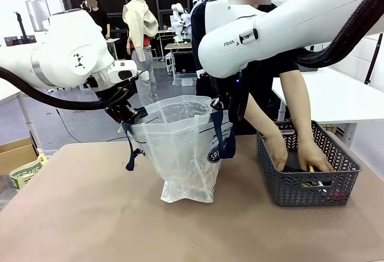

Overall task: Transfer purchased items from the store into the shopping bag.
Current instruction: Move the Reusable shopping bag to the right side of the table.

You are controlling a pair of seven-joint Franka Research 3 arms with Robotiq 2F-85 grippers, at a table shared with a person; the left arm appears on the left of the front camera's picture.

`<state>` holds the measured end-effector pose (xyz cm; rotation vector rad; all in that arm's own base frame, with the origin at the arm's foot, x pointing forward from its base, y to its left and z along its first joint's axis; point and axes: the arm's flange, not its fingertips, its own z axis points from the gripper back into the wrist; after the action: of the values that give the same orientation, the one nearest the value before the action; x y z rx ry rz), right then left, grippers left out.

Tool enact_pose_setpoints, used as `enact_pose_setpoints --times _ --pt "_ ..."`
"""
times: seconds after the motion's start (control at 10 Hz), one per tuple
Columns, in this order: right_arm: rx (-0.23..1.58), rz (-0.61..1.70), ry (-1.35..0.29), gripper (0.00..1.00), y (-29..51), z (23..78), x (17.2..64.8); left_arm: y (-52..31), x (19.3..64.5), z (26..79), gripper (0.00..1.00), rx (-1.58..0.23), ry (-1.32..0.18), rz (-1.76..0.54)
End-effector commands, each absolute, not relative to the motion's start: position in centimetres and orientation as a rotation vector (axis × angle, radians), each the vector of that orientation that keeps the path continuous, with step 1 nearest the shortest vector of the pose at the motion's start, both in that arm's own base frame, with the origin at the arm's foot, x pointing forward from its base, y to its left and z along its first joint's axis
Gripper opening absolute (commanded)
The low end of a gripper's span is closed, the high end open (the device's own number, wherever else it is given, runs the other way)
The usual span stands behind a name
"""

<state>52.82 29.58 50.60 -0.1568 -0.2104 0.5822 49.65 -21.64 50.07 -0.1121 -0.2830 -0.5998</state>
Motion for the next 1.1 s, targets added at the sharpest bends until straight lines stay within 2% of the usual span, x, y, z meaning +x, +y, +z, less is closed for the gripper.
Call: enact_pose_setpoints --times 0.0,1.0 --pt "-0.160 0.579 -0.207 0.00 29.37 50.48 52.64 -21.51 49.68 50.11 0.00 -0.111 -0.284 -0.597" --pt "-0.160 0.579 -0.207 0.00 29.37 50.48 52.64 -21.51 49.68 50.11 0.00 -0.111 -0.284 -0.597"
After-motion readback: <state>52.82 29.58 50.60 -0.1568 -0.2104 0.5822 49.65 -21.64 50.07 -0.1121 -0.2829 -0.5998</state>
